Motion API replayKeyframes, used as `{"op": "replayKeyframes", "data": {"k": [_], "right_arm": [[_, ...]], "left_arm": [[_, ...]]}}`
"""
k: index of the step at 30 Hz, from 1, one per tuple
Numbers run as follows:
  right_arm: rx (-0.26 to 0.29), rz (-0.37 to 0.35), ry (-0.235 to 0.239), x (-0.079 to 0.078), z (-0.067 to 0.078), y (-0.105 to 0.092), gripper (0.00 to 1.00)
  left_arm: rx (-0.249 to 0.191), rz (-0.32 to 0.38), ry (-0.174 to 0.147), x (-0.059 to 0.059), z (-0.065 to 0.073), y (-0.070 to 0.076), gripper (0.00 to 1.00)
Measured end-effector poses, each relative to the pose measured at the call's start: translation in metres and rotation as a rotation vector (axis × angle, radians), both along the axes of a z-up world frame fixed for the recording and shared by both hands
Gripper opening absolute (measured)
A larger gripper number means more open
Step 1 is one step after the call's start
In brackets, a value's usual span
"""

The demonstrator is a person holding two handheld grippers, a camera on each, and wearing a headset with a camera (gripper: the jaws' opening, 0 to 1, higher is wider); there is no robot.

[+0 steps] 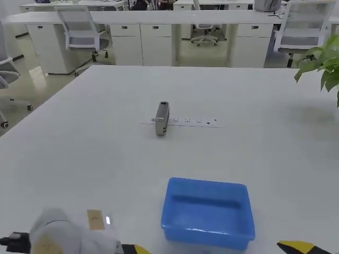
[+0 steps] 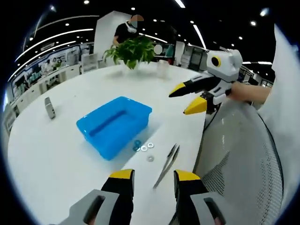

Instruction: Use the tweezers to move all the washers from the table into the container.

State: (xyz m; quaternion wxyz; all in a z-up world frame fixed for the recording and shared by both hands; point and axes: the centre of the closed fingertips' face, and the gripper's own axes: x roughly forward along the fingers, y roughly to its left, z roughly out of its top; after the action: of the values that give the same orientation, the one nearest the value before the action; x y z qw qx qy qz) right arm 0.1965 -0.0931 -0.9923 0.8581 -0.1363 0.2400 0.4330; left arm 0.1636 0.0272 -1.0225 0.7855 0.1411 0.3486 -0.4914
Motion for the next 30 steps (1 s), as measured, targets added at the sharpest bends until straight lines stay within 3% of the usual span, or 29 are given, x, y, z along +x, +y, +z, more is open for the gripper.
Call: {"op": "replayKeyframes", "data": {"k": [3, 5, 8, 10, 14, 19, 30], "right_arm": [[-0.055, 0.054, 0.003, -0.007, -0.008, 0.004, 0.35], [-0.071, 0.073, 0.006, -0.01, -0.012, 0.008, 0.35], [-0.092, 0.101, 0.018, -0.015, -0.018, 0.012, 0.35], [-0.114, 0.115, 0.033, -0.019, -0.022, 0.011, 0.35], [-0.132, 0.158, 0.045, -0.025, -0.029, 0.016, 0.34], [-0.164, 0.199, 0.063, -0.03, -0.038, 0.019, 0.34], [-0.207, 0.287, 0.096, -0.038, -0.051, 0.03, 0.3]], "left_arm": [[0.047, -0.053, 0.004, -0.003, -0.009, -0.003, 0.29], [0.072, -0.092, -0.011, -0.004, -0.013, -0.006, 0.27], [0.093, -0.132, 0.004, -0.007, -0.018, -0.011, 0.27], [0.128, -0.166, -0.005, -0.009, -0.023, -0.012, 0.25], [0.179, -0.209, -0.005, -0.009, -0.03, -0.014, 0.2], [0.289, -0.268, -0.021, -0.006, -0.041, -0.009, 0.16], [0.404, -0.383, -0.032, -0.008, -0.057, -0.006, 0.06]]}}
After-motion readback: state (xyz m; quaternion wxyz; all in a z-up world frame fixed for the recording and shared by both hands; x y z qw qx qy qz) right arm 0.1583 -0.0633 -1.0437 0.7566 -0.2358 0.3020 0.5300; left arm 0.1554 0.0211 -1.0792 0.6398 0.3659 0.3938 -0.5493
